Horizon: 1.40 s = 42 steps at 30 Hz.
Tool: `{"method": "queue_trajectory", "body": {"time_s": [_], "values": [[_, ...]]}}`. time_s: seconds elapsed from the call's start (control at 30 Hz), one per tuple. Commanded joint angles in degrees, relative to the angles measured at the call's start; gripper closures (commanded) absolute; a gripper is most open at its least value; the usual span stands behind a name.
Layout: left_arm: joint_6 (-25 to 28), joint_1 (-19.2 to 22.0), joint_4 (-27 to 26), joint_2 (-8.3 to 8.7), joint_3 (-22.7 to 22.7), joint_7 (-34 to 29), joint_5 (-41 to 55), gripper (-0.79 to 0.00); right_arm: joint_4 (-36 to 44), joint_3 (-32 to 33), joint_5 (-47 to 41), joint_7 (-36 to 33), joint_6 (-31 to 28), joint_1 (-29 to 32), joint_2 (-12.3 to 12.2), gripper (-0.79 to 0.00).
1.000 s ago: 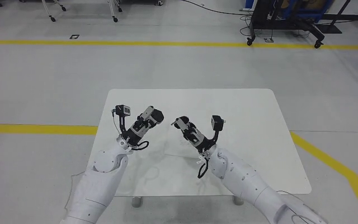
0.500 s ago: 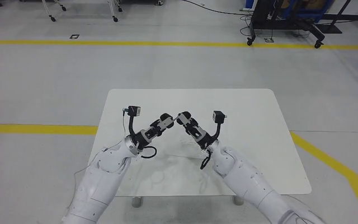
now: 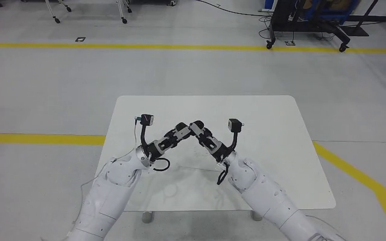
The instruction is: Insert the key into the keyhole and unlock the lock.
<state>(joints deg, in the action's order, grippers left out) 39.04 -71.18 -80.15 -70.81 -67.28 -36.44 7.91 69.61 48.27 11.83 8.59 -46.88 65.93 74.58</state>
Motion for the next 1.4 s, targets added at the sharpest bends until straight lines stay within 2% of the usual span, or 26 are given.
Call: {"method": "queue_trajectory", "body": {"time_s": [0.0, 0.03, 0.13, 0.37, 0.47, 0.63, 0.7, 0.73, 0.77, 1.1, 1.13, 1.17, 1.37], "values": [[-0.32, -0.02, 0.06, 0.03, -0.04, 0.59, -0.67, -0.206, -0.21, 0.41, -0.07, -0.44, 0.00, -0.03, 0.09, 0.000], [-0.49, -0.03, 0.12, 0.04, -0.08, 0.96, -0.91, -0.163, -0.22, 0.67, 0.01, -0.55, -0.01, 0.05, 0.11, 0.000], [-0.88, -0.02, 0.12, 0.05, -0.08, 1.78, -1.43, -0.114, 0.01, 1.48, 0.46, -0.85, 0.00, 0.54, 0.11, 0.000], [-1.21, 0.15, 0.24, 0.06, 0.26, 2.79, -2.53, -0.086, 0.91, 3.24, 0.95, -1.80, 0.23, 2.01, 0.05, 0.000], [-1.35, 0.22, 0.21, 0.07, 0.48, 2.83, -3.10, -0.095, 1.20, 3.58, 0.80, -2.38, 0.29, 2.37, 0.12, 0.000], [-1.45, 0.21, 0.05, 0.11, 0.77, 3.17, -3.98, -0.179, 1.32, 3.94, 0.26, -3.52, 0.05, 2.48, 0.39, 0.000], [-1.29, 0.20, -0.01, 0.13, 0.86, 3.13, -4.04, -0.135, 1.09, 3.98, 0.13, -3.94, 0.00, 2.40, 0.52, 0.000], [-1.27, 0.20, 0.00, 0.15, 0.87, 3.14, -4.02, -0.040, 0.95, 4.01, 0.09, -4.15, -0.06, 2.36, 0.58, 0.000], [-1.27, 0.21, 0.01, 0.16, 0.88, 3.14, -4.06, 0.000, 0.86, 4.05, 0.01, -4.22, -0.09, 2.35, 0.62, 0.000], [-1.79, 0.26, -0.06, 0.29, 1.12, 3.60, -5.36, 0.000, 0.53, 5.02, 0.31, -4.96, -0.57, 2.69, 1.07, 0.000], [-1.98, 0.27, 0.05, 0.32, 1.00, 3.95, -5.82, 0.000, 0.57, 5.15, 0.60, -5.05, -0.57, 2.69, 1.09, -0.274], [-2.41, 0.25, 0.12, 0.33, 0.90, 4.47, -6.34, 0.000, 0.59, 5.28, 0.80, -4.99, -0.59, 2.76, 1.12, -0.785], [-3.67, -0.26, -0.01, 0.29, 0.02, 8.54, -6.56, 0.000, 0.57, 5.32, 0.57, -5.01, -0.56, 2.92, 1.17, -0.785]]}}
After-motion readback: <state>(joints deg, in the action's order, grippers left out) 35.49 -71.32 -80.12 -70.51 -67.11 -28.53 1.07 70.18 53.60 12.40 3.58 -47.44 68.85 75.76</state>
